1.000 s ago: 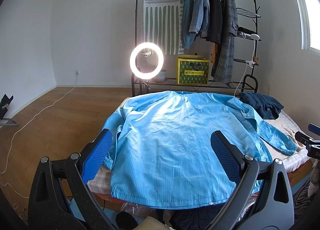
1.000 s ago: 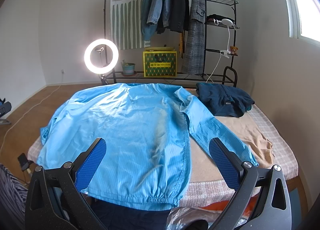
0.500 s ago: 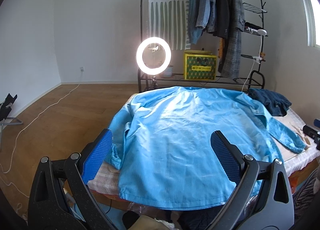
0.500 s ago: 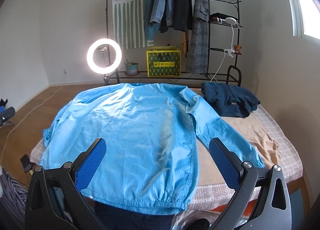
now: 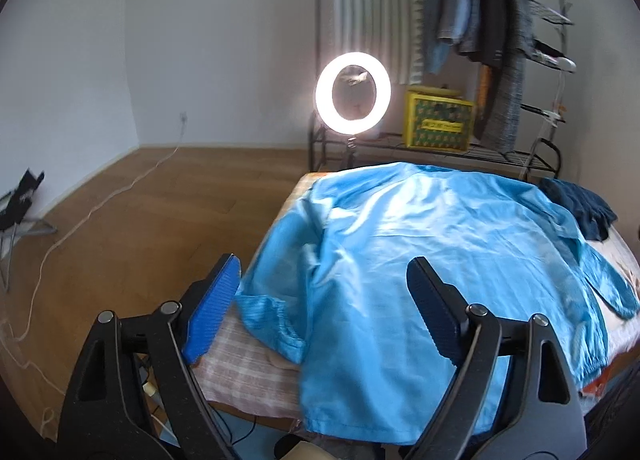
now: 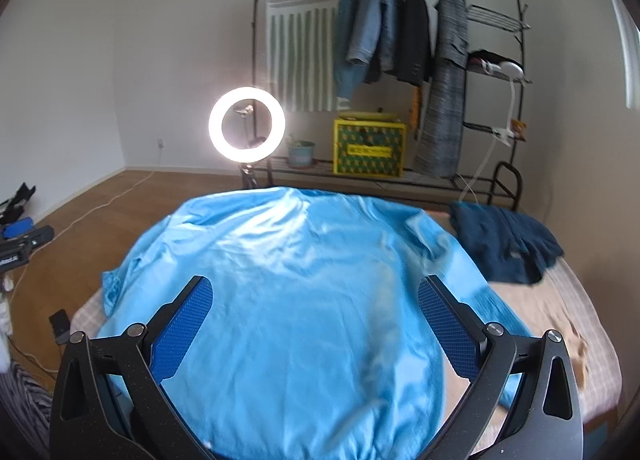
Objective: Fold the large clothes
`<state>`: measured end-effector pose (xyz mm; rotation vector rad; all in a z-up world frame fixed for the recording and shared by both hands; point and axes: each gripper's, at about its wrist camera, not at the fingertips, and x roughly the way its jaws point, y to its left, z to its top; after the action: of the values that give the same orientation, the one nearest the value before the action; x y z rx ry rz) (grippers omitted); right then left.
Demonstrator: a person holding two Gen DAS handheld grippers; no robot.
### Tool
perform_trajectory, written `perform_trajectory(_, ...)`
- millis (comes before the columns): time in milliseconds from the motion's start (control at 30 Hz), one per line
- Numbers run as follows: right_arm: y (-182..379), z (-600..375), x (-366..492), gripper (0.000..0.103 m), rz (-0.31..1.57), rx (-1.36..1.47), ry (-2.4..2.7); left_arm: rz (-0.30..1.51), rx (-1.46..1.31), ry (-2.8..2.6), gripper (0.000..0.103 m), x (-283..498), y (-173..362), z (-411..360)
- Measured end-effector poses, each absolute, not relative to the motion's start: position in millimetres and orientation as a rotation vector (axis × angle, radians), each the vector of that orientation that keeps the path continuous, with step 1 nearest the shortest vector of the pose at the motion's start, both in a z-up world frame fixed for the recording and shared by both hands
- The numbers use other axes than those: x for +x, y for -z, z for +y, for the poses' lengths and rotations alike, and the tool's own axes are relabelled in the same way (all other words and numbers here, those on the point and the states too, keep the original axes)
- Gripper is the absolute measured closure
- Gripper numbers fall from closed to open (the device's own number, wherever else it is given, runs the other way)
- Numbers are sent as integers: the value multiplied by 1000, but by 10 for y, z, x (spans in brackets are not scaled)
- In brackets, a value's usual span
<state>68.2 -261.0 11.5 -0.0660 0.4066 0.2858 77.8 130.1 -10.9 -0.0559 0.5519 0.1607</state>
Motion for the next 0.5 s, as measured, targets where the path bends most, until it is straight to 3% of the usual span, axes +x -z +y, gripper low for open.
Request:
perform_trajectory(133,-113,-2446,823,1,357,-44,-355,613,-146,-167,27,1077,232,1761)
perform_trajectory(233,-80,-2317,968,1,343,-51,-382,684,-245,-135,30,1314,405,2071)
perform_trajectory(333,-20,-2189,1159,1,380,-67,-416,761,-322,-87,50,1539,638,2242)
perform_trajectory(500,152,-2050,1439,1,448,-62,-461,904,-471,-10,52,1926,1097,2419)
